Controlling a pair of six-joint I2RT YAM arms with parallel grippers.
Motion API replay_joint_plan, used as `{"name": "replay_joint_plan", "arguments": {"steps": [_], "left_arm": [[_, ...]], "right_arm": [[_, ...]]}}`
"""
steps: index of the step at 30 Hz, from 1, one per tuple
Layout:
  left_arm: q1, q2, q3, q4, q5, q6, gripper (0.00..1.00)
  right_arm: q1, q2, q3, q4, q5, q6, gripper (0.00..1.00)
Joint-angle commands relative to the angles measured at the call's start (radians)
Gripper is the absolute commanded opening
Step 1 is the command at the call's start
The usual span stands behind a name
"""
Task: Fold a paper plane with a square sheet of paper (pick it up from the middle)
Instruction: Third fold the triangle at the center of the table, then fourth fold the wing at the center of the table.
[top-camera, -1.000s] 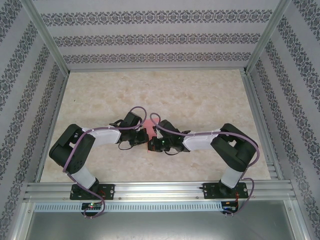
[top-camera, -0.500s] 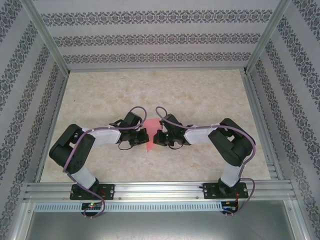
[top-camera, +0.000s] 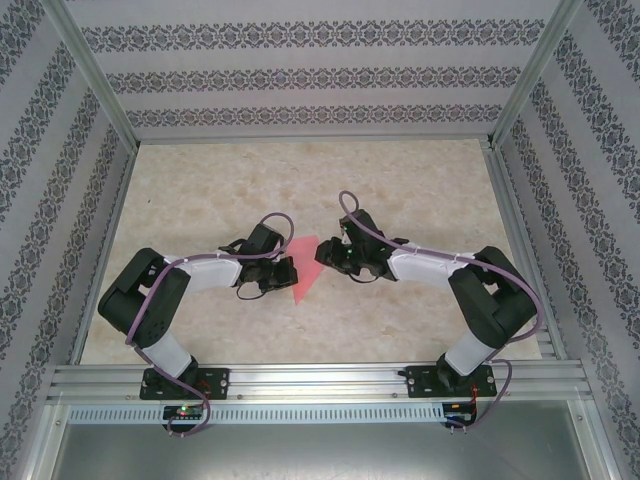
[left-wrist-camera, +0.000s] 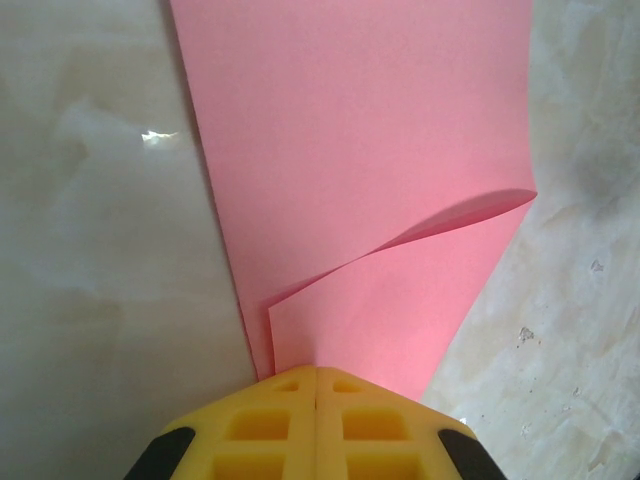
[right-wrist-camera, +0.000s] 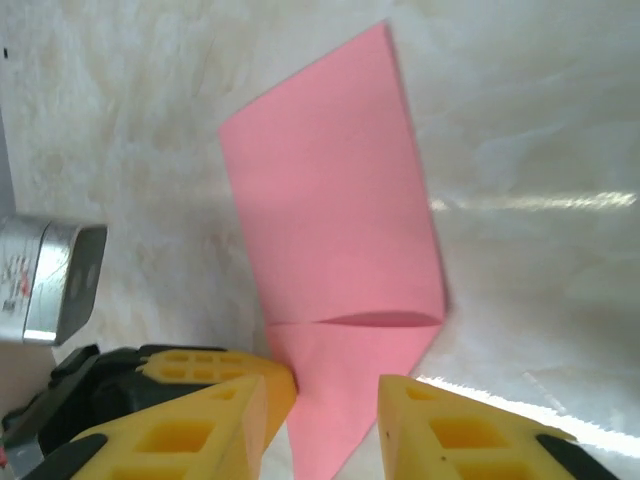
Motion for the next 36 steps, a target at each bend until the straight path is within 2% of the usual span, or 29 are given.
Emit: {"name": "replay_joint_plan", "arguments": {"steps": [1, 12, 20, 36], "left_arm": [[0.015, -0.013, -0.018, -0.060, -0.039, 0.015, 0.04], [0.015, -0.009, -0.032, -0.040, -0.034, 0.001, 0.06], [0.015, -0.006, -0.032, -0.038, -0.026, 0.006, 0.06], [0.015, 0.000, -0.030, -0.038, -0.026, 0.009, 0.06]], "right_arm": [[-0.012, 0.013, -0.013, -0.025, 0.012, 0.048, 0.36], [-0.016, 0.128, 0.061, -0.051, -0.024, 0.060, 0.36], [-0.014, 0.159, 0.072, -0.015, -0.052, 0.037, 0.25], [-0.005, 0.154, 0.059, 0.050, -0.101, 0.033, 0.19]]}}
